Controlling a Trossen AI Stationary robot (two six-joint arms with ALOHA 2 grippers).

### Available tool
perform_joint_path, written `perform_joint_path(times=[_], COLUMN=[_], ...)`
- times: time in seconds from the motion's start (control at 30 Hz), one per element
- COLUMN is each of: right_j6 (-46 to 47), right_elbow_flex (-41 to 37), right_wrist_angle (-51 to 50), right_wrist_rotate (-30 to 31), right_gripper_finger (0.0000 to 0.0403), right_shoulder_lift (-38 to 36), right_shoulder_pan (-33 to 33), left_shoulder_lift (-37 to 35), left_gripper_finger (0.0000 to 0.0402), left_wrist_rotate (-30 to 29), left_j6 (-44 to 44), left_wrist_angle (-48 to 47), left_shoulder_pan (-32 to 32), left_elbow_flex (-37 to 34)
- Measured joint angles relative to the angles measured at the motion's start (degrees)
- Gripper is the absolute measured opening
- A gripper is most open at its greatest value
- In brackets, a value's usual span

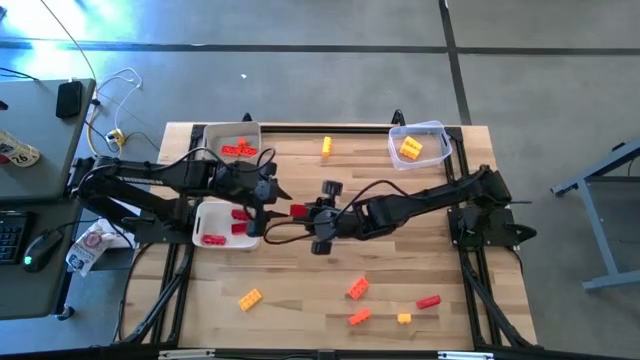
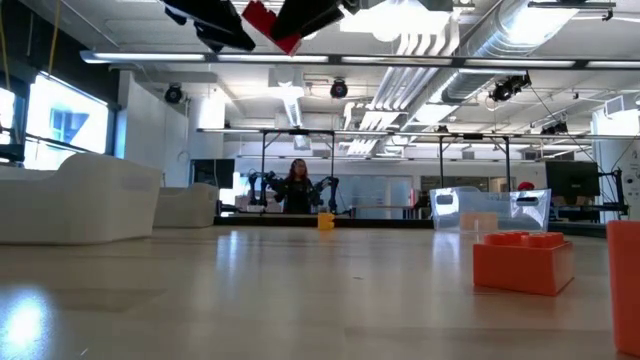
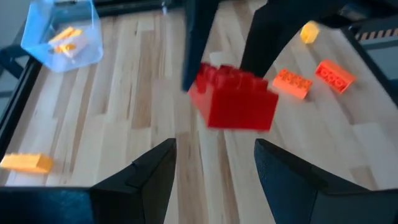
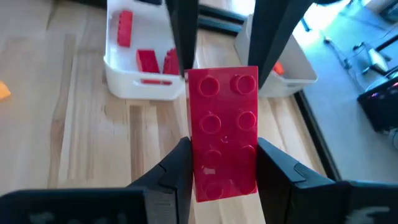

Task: Sort & place blocks by color
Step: Put the red game piece into the white bin

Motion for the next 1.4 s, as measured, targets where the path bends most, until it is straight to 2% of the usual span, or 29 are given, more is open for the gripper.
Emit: perform_joint_path(times=[0.43, 0.6, 0.7, 0.97, 1.2, 1.4], right_j6=[-0.95, -0.95, -0.93, -0.03, 2.20, 3.40], right_elbow_flex=[0.00, 0.00, 0.00, 0.00, -0.02, 0.06], right_wrist_angle=[4.62, 5.53, 5.39, 4.01, 1.80, 1.09], right_wrist_rotate=[0.20, -0.02, 0.00, -0.84, -2.27, -7.79], right_gripper_finger=[0.0111, 0.0111, 0.0111, 0.0113, 0.0122, 0.0124], right_shoulder_lift=[0.00, 0.00, 0.00, 0.04, 0.09, -0.02], right_shoulder_pan=[-0.07, -0.15, -0.17, -0.23, -0.39, -0.49], left_shoulder_lift=[0.25, 0.52, 0.83, 2.79, 3.82, 3.85], left_gripper_finger=[0.0204, 0.0201, 0.0186, 0.0114, 0.0114, 0.0116], left_wrist_rotate=[-0.66, -4.73, -5.81, -5.75, -5.79, -5.79], left_j6=[-0.83, -2.39, -2.40, -0.97, -2.08, -3.25], left_wrist_angle=[6.73, 7.37, 7.25, 7.77, 7.95, 7.53], left_shoulder_pan=[-3.05, -3.13, -3.15, -3.20, -3.65, -4.88], left_elbow_flex=[-0.02, -0.02, -0.02, 0.00, 0.00, -0.02])
